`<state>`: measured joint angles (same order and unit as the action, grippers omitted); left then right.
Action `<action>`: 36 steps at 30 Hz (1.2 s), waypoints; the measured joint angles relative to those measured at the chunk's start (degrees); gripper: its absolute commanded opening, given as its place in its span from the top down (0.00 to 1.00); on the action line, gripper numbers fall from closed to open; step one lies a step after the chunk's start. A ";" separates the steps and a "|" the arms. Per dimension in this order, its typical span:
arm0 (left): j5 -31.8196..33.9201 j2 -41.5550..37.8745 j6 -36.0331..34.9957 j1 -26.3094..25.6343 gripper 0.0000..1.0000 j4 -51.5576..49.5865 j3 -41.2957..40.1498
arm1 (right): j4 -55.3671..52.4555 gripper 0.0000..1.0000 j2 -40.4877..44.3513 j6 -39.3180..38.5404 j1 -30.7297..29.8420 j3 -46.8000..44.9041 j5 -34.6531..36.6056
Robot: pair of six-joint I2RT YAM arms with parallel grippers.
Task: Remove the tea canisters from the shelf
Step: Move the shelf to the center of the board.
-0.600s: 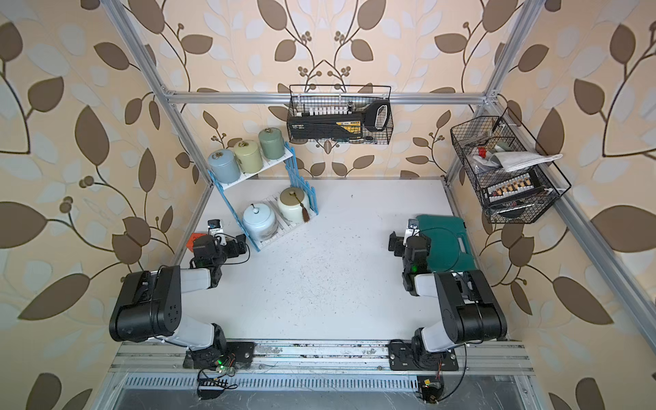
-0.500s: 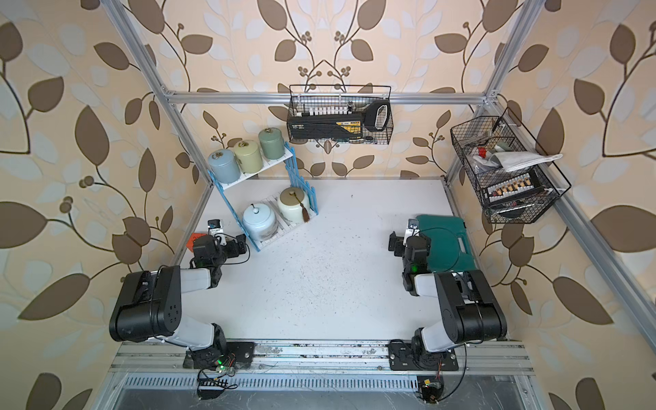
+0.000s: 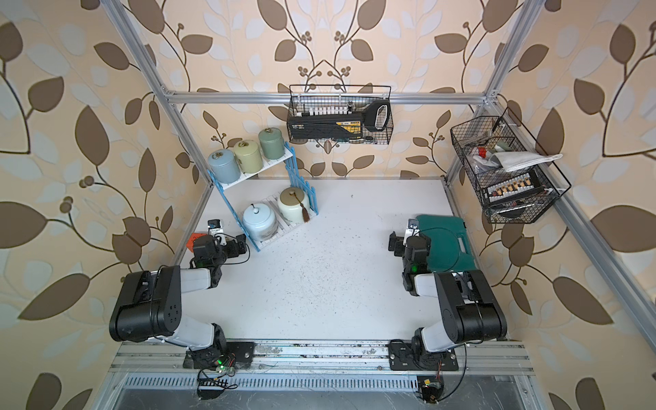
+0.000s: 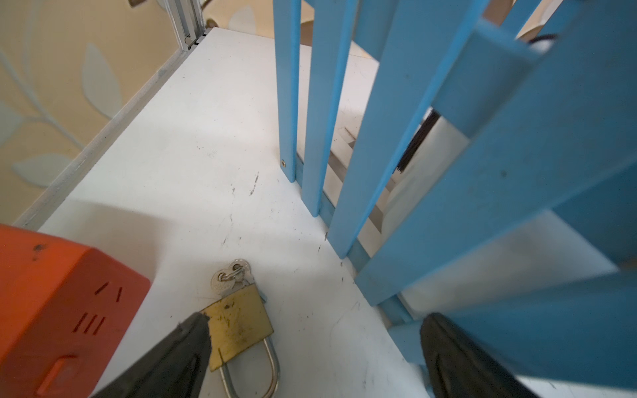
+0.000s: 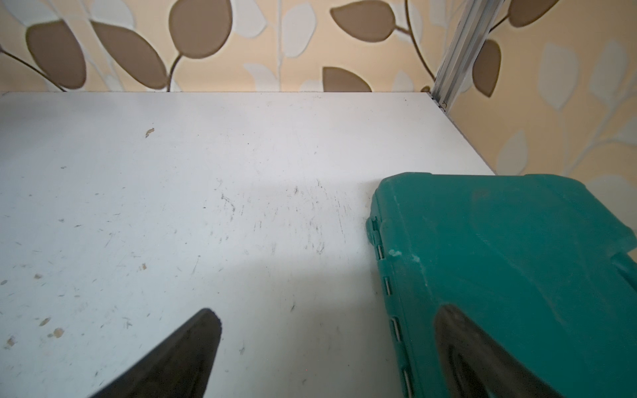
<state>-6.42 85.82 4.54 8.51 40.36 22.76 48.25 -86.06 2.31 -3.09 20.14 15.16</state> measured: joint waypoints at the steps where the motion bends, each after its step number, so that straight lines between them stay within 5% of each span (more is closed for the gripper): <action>1: 0.00 0.00 0.00 0.00 0.01 -0.22 0.02 | 0.02 0.01 0.00 0.00 0.00 0.00 0.00; 15: 2.05 -18.97 -1.16 0.00 0.01 -33.99 14.97 | -32.92 0.01 17.77 7.78 -0.28 15.54 1.70; 21: 2.01 -28.44 2.10 -0.02 0.01 -48.63 21.55 | -47.76 0.01 18.27 13.20 -0.26 24.74 -3.85; 28: 1.38 -36.65 6.01 0.33 0.01 -58.62 22.43 | -50.69 0.01 18.32 14.64 -2.05 25.07 -13.29; 36: 0.13 -37.18 6.01 1.66 0.01 -59.91 20.74 | -49.00 0.01 10.36 8.96 -15.54 32.50 -13.64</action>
<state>-6.28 48.64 10.55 10.17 -19.55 43.51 -0.75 -75.70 11.27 -18.63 52.64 1.52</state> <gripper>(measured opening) 0.987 0.991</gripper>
